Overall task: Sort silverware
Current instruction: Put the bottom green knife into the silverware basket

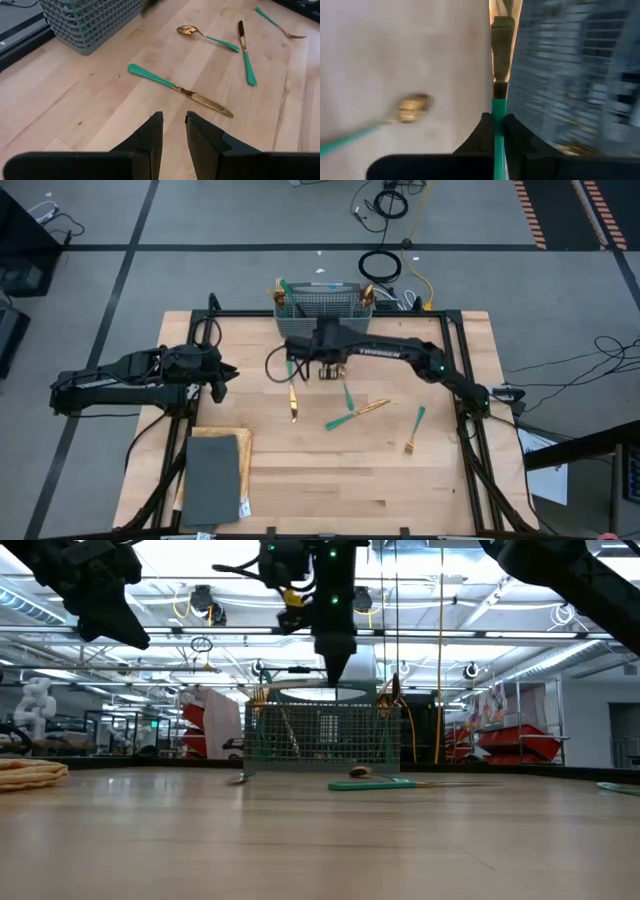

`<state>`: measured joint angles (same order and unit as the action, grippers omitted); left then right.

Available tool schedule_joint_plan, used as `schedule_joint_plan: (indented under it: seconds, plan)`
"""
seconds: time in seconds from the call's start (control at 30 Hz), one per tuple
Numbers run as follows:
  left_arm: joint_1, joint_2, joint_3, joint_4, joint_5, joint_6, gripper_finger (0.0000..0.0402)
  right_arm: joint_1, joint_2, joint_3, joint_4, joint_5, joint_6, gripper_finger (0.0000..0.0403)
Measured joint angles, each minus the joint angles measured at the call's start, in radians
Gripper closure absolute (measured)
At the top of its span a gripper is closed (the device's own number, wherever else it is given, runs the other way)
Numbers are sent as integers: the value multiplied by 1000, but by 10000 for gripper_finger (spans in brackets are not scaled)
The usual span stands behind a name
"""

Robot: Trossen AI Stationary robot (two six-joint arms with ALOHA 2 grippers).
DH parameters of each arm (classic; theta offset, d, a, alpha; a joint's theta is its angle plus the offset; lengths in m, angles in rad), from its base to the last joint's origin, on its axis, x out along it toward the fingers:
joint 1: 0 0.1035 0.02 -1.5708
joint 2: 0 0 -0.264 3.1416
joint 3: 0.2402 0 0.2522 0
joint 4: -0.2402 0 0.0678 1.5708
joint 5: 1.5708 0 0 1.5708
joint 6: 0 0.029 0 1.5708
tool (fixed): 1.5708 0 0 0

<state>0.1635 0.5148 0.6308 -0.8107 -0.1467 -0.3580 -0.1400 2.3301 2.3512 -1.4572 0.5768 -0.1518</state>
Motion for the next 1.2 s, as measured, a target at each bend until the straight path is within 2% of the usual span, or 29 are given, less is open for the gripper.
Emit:
schedule_joint_plan:
  seconds: [0.33, 0.43, 0.57, 0.73, 1.2]
  plan:
    - [0, 0, 0, 1, 0, -2, 311, -106, -33, 4, 25, 373, -360, 403]
    - [0, 0, 0, 1, -8, -3, 311, -135, -33, 4, 135, 483, -516, 403]
    - [0, 0, 0, 1, -16, -2, 311, -164, -32, 4, 345, 621, -814, 403]
    - [0, 0, 0, 0, -35, 6, 311, -190, -32, 5, 492, 637, -1074, 403]
    - [0, 0, 0, -1, -63, 42, 311, -204, -32, 5, 467, 645, -1173, 402]
